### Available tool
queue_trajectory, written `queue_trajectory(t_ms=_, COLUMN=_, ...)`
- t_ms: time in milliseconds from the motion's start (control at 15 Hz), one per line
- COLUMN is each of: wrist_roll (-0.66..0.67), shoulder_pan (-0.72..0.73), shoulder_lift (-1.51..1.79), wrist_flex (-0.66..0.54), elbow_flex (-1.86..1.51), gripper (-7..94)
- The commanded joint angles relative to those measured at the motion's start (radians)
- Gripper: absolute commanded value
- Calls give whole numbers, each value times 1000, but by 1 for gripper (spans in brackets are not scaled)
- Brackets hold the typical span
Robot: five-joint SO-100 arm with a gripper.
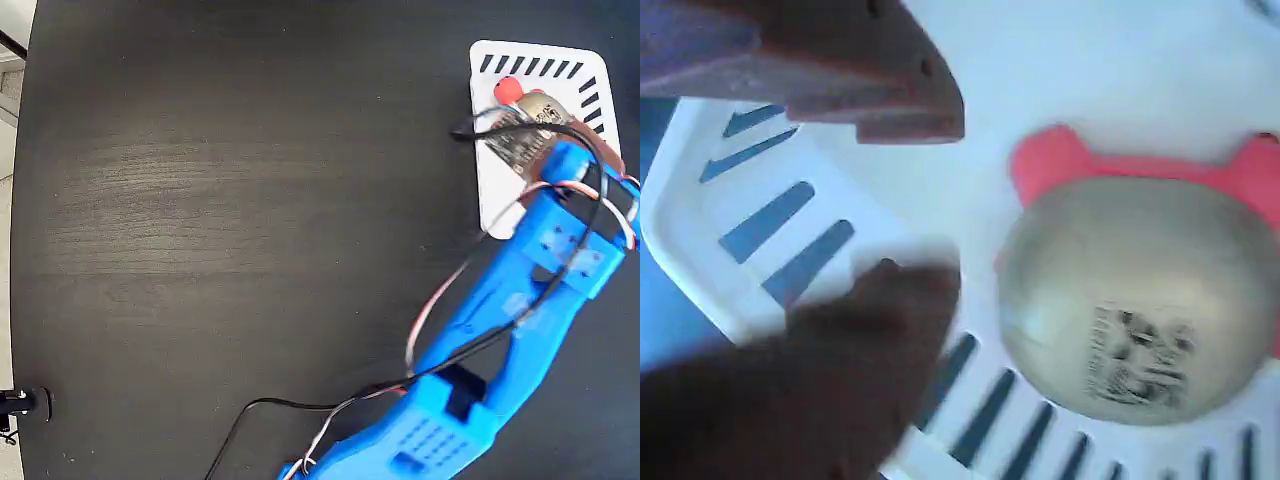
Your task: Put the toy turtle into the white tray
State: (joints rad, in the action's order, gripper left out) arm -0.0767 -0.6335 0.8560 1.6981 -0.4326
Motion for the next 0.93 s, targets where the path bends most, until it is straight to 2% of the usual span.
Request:
queue_trajectory(t_ms=0, wrist_roll=-107, shoulder_pan=78, shoulder_lift=357, wrist_flex=-117, elbow_flex=-198, gripper=0)
queue_trajectory(t_ms=400, wrist_roll=-275, shoulder_pan=488, shoulder_lift=798, wrist_flex=-379, elbow_flex=-848, gripper=-1)
queue_trajectory(t_ms=533, wrist_roll=-318, shoulder_pan=630, shoulder_lift=897, wrist_flex=-416, elbow_flex=-1006, gripper=-1)
queue_trajectory(t_ms=733, wrist_roll=-341, shoulder_pan=781, shoulder_lift=1066, wrist_flex=-529, elbow_flex=-1335, gripper=-1)
queue_trajectory(t_ms=867, wrist_roll=-327, shoulder_pan=811, shoulder_lift=1189, wrist_flex=-615, elbow_flex=-1549, gripper=-1)
